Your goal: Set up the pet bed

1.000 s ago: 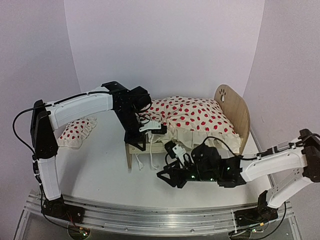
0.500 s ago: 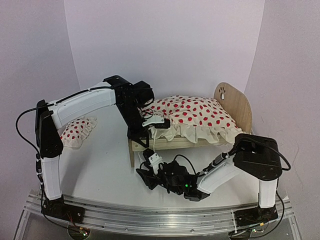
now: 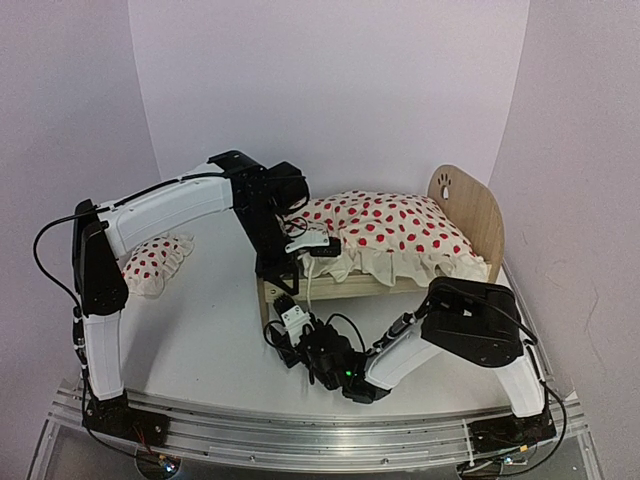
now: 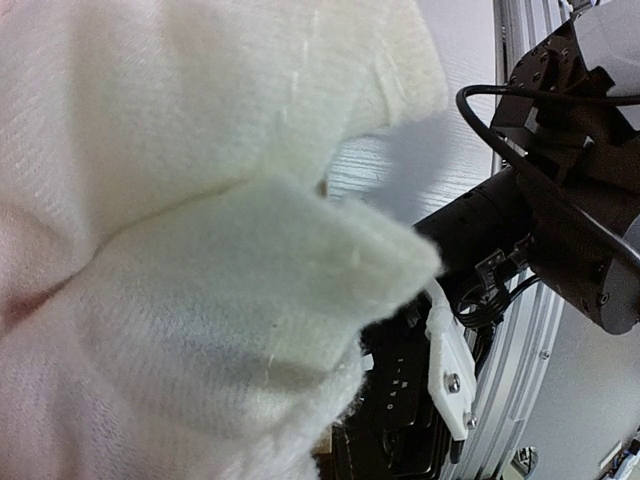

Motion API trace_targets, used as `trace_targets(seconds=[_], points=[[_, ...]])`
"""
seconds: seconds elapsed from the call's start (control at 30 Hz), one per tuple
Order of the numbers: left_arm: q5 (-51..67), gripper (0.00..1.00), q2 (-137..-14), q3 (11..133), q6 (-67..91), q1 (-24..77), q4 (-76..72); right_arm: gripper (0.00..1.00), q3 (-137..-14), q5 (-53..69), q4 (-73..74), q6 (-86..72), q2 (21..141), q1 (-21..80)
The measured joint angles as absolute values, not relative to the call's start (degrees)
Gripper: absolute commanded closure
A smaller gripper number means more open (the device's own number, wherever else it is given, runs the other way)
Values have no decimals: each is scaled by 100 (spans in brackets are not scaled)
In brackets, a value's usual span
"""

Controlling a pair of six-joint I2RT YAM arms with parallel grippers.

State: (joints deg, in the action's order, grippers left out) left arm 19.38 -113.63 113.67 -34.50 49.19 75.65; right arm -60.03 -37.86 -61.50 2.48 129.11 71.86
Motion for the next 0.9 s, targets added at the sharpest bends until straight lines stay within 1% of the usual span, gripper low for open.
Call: trace_targets(seconds=[0.07, 0.1, 0.13, 0.23, 0.27, 0.47, 0.7, 0.9], points=[[1942, 100, -11369, 11367, -3449, 4918, 7564, 49, -6116, -3893, -6165, 335, 13012, 7155], [1942, 100, -11369, 11369, -3453, 4917, 7563, 54, -6190, -3931, -6172, 376, 13079, 7139], [1939, 100, -11369, 11369, -3454, 4917, 7561, 63, -6250, -3944, -6176, 420, 13139, 7122], [1931, 100, -11384, 11400, -3465, 4910, 7557, 95, -6384, -3942, -6235, 473, 13285, 7102], [1933, 100, -11388, 11412, -3465, 4906, 7555, 99, -6408, -3940, -6235, 510, 13314, 7100], [1900, 100, -11382, 11324, -3467, 4902, 7451, 100, -6217, -3850, -6254, 530, 13261, 7093], [1706, 100, -11301, 10281, -3959, 4533, 6484, 100, -5217, -3675, -5639, 430, 12524, 7310], [1627, 100, -11237, 9707, -4259, 4346, 5866, 100, -5092, -3475, -5355, 191, 11971, 7556]])
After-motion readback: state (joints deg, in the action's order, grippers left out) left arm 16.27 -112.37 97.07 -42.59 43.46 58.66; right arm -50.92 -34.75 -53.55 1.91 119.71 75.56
